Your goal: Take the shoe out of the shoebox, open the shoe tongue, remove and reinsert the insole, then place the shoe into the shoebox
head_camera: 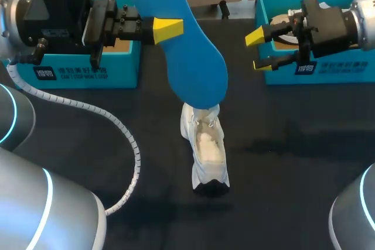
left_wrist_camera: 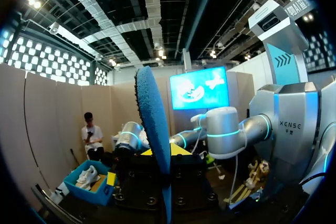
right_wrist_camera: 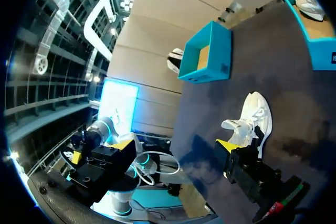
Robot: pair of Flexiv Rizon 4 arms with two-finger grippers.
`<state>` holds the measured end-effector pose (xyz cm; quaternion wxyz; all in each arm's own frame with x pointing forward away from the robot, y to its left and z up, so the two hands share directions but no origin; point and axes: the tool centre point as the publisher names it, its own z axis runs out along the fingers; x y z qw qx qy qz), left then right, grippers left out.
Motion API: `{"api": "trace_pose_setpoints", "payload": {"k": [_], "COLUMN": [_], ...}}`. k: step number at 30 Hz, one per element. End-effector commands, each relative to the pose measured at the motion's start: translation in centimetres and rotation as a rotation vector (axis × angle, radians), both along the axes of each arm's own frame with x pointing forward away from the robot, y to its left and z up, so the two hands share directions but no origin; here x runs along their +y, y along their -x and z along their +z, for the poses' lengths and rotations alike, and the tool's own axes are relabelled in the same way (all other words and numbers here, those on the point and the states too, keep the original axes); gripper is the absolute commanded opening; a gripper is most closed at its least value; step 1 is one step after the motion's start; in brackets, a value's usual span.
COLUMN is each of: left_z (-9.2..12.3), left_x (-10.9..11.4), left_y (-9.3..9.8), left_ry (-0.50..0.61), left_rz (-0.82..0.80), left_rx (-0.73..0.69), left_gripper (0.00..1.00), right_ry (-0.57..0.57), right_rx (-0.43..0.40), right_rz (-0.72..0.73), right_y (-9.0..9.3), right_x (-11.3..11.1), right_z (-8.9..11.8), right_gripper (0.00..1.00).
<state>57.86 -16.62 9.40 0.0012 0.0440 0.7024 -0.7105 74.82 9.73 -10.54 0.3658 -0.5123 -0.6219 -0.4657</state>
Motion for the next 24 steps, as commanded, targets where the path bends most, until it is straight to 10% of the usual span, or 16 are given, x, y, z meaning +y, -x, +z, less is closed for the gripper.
{"api": "trace_pose_setpoints", "payload": {"k": [1, 14, 24], "left_z": [-0.3, -1.0, -1.4], "left_x": [0.0, 1.2, 1.3], "left_y": [-0.2, -3.7, -4.6], "left_ry": [0.004, -0.086, -0.164], "left_rz": [0.002, 0.061, 0.076], "left_rx": [-0.029, -0.689, -0.648], "left_gripper": [0.0, 0.0, 0.0], "right_ry": [-0.038, -0.038, -0.038], "right_rx": [-0.006, -0.006, -0.006], "right_rz": [0.007, 0.007, 0.007], "right_y": [-0.4, -0.4, -0.4], "right_x": [0.1, 0.1, 0.1], "right_z": [-0.3, -0.3, -0.3], "right_gripper": [1.0, 1.0, 1.0]}}
